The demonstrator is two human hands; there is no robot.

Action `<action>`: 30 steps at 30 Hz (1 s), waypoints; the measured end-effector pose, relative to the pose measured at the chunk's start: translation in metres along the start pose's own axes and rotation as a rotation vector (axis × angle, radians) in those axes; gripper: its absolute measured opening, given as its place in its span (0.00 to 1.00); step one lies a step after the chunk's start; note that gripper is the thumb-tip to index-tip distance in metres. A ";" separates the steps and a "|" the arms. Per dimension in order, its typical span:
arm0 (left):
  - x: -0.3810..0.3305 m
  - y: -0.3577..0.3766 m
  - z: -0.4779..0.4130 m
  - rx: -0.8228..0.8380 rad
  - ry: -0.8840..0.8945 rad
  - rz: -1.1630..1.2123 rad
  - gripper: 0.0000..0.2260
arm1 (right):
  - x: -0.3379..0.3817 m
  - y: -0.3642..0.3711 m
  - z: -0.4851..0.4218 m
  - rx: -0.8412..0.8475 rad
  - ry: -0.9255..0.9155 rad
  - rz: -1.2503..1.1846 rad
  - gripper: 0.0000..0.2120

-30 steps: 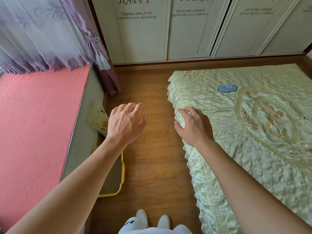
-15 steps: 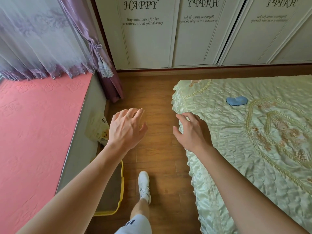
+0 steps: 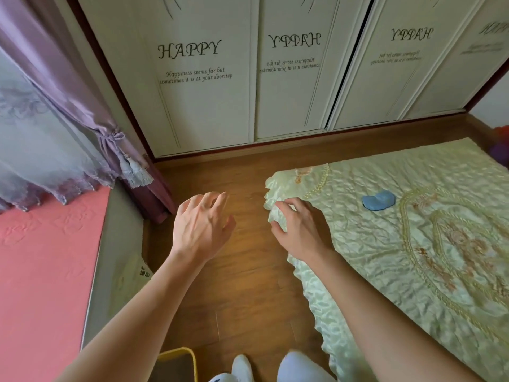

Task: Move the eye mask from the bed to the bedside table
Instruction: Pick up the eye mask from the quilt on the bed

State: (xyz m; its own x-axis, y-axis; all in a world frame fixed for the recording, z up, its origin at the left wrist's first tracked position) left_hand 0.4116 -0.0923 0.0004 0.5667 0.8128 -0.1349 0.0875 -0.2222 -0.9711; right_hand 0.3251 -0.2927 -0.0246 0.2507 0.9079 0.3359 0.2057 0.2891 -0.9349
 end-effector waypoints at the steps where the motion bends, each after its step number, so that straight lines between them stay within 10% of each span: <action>1: 0.004 0.003 -0.018 0.010 0.013 0.003 0.25 | -0.002 0.001 -0.015 0.000 0.010 0.009 0.22; 20: 0.049 0.093 -0.442 0.064 0.135 -0.046 0.23 | -0.092 0.044 -0.420 0.085 0.193 -0.223 0.24; 30: 0.043 0.129 -0.638 0.073 0.246 0.009 0.22 | -0.149 0.027 -0.586 -0.023 0.230 0.061 0.25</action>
State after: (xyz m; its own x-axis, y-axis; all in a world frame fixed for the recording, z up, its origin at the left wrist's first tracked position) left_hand 0.9698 -0.4300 -0.0049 0.7501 0.6537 -0.1002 0.0276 -0.1823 -0.9829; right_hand 0.8481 -0.5980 -0.0328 0.4717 0.8296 0.2989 0.2050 0.2266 -0.9522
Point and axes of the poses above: each hand's wrist, its own z-axis away from the middle knuckle, its own y-axis out of the palm, x = y × z, the point moved 1 cm from there along -z, towards the middle knuckle, and after that the axes turned 1 degree about -x, right-handed, at the moved point
